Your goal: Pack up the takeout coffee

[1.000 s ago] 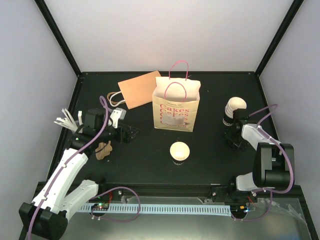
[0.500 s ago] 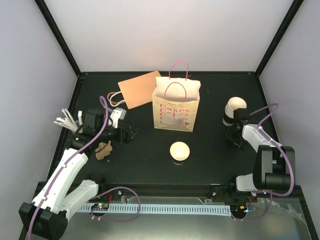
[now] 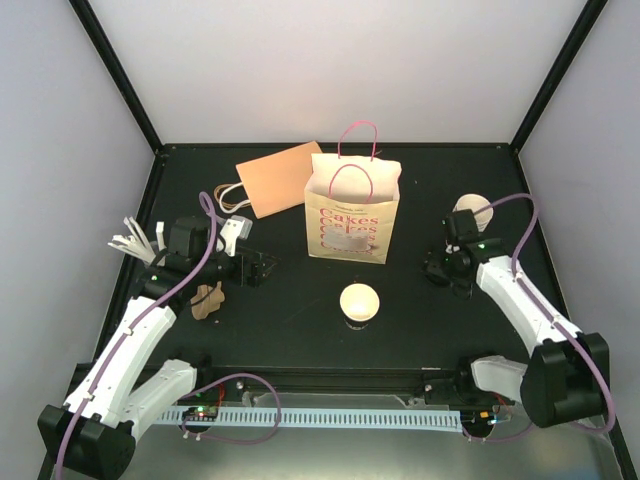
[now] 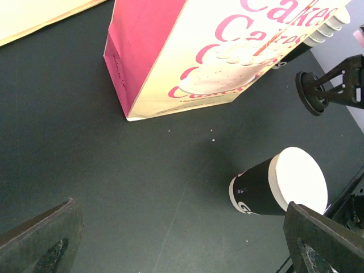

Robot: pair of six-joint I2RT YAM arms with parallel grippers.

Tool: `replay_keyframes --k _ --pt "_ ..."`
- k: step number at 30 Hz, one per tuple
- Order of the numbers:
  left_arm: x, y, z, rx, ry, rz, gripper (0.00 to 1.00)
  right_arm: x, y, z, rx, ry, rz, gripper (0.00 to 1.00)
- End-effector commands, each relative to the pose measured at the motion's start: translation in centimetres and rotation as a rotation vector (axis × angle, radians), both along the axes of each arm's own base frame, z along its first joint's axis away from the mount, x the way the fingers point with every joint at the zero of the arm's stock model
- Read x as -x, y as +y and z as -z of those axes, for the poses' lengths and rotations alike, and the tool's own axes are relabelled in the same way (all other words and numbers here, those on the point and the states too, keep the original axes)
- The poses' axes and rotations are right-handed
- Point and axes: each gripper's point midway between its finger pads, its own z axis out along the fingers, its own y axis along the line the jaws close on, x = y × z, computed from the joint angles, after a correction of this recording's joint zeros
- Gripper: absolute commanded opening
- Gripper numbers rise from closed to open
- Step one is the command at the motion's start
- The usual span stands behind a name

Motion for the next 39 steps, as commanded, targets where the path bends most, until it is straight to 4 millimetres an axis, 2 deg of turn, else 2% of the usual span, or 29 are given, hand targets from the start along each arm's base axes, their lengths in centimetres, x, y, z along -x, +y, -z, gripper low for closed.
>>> replay_keyframes --k 1,4,7,12,17,23,28,31,39 --pt "0.0 -0.3 -0.7 0.013 -0.026 0.013 0.99 1.1 3.7 -3.1 -0.047 -0.025 -0.110 0.75" --pt "0.5 -0.9 -1.1 0.058 0.000 0.036 0.99 2.2 6.2 -4.8 -0.061 -0.039 -0.220 0.75" --pt "1.6 -2.4 -1.6 0.148 0.051 0.091 0.99 3.8 9.0 -6.2 -0.073 -0.055 -0.350 0.75" --pt "3.0 -6.0 -1.1 0.206 0.090 0.157 0.99 6.4 12.0 -7.5 -0.052 -0.073 -0.519 0.75" --pt "3.5 -9.0 -0.5 0.246 0.159 0.193 0.98 7.9 13.3 -8.3 -0.019 -0.091 -0.613 0.75" --pt "3.2 -10.9 0.8 0.270 0.209 0.208 0.95 9.0 15.2 -8.4 0.011 -0.101 -0.694 0.75" --pt "3.0 -11.9 1.3 0.285 0.242 0.219 0.88 9.2 17.2 -8.3 0.017 -0.116 -0.738 0.75" --pt "3.0 -12.2 1.7 0.289 0.260 0.223 0.82 9.2 17.6 -7.9 0.034 -0.113 -0.749 0.75" --pt "3.3 -12.6 3.1 0.303 0.301 0.223 0.74 9.1 18.8 -7.1 0.048 -0.116 -0.791 0.75"
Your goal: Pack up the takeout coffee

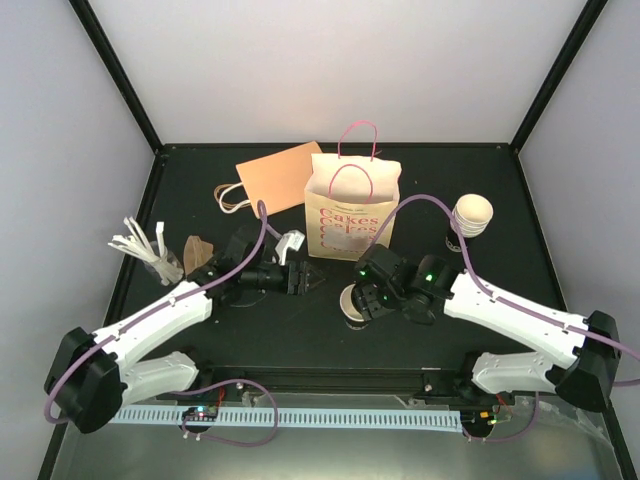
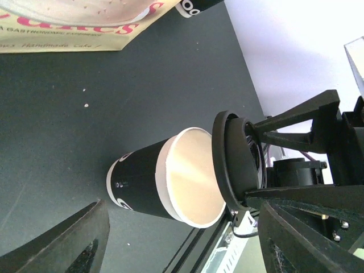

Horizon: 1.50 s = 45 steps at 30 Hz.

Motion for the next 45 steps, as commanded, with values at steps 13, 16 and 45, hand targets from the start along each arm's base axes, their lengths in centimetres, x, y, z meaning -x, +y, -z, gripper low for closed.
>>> replay_keyframes --k 13,16,45 --pt "0.7 -1.5 1.6 0.047 0.055 0.043 0.46 -0.5 2.2 0.5 0.064 -0.050 -0.046 0.75" --pt "0.8 -1.6 2.1 0.039 0.069 0.048 0.42 -0.6 2.3 0.6 0.076 -0.053 -0.047 0.75" --pt "1.0 -2.7 4.1 0.008 0.120 0.077 0.25 0.2 3.0 2.9 0.161 -0.013 -0.129 0.76"
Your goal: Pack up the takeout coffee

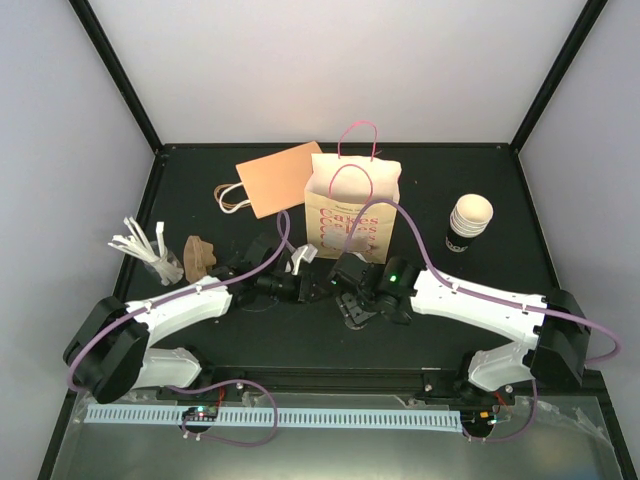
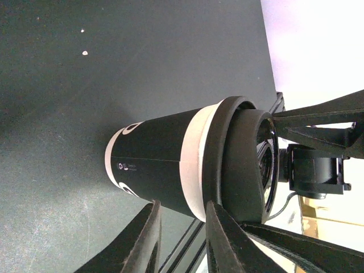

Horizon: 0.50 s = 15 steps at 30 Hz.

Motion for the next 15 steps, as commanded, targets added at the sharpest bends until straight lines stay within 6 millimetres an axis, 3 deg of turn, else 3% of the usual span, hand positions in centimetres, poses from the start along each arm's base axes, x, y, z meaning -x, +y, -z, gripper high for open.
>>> replay_keyframes --k 1,8,15 --pt "-0.2 -0.8 -1.5 0.050 -0.042 0.018 0.26 0.3 -0.2 0.6 0.040 0.009 -0.030 0.77" --pt "-0.1 -1.1 -2.2 0.098 -0.060 0.019 0.36 0.8 -0.3 1.5 0.048 0.035 -0.055 0.76" --pt "0.0 -1.3 -2.0 0.099 -0.053 0.028 0.37 1.3 -0.8 2.8 0.078 0.065 -0.065 0.76"
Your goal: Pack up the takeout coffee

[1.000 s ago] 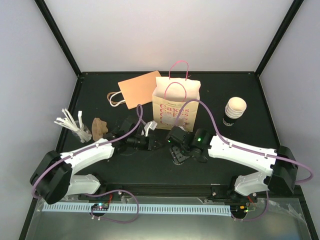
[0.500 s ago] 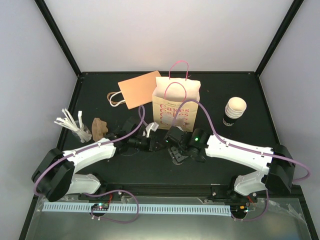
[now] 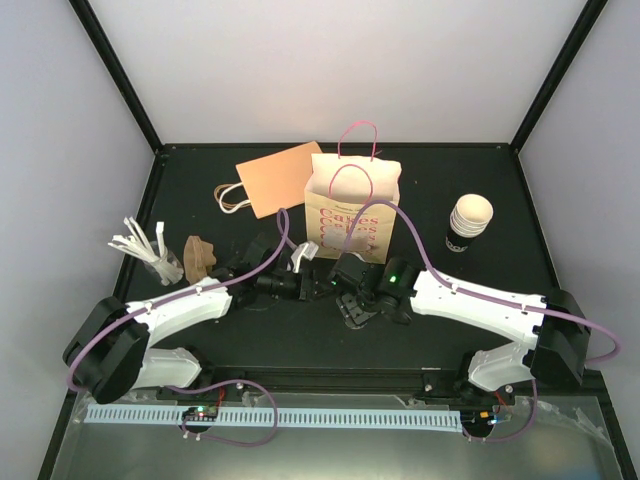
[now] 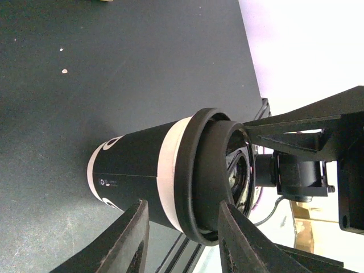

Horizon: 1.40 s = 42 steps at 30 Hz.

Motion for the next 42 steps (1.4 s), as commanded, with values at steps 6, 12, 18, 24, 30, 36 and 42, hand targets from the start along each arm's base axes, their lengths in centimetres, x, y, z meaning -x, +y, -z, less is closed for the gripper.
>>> replay_keyframes --k 6,12,18,24,30,36,42 --pt "0.3 -1.0 -1.2 0.054 -0.028 0.037 0.36 1.9 -1.6 3.6 0.078 0.092 -0.024 0.76" --pt "0.2 -1.6 -0.1 0.035 0.000 0.052 0.34 2.3 -1.9 4.1 0.084 0.102 -0.029 0.75" --pt "0.2 -2.3 0.4 0.026 0.011 0.069 0.33 2.4 -1.6 4.1 0.082 0.102 -0.040 0.75" --pt "0.1 -2.2 1.7 -0.017 0.032 0.057 0.31 2.6 -1.5 4.4 0.084 0.112 -0.049 0.75" --pt "0.6 -1.8 4.2 -0.092 0.103 0.051 0.28 2.8 -1.5 4.8 0.093 0.127 -0.060 0.74" --pt "2.3 -1.0 7.4 -0.164 0.188 0.035 0.25 3.3 -1.1 5.4 0.086 0.157 -0.073 0.74" --pt "3.8 -1.2 9.2 -0.133 0.271 0.029 0.21 3.6 -1.0 5.7 0.078 0.172 -0.079 0.74"
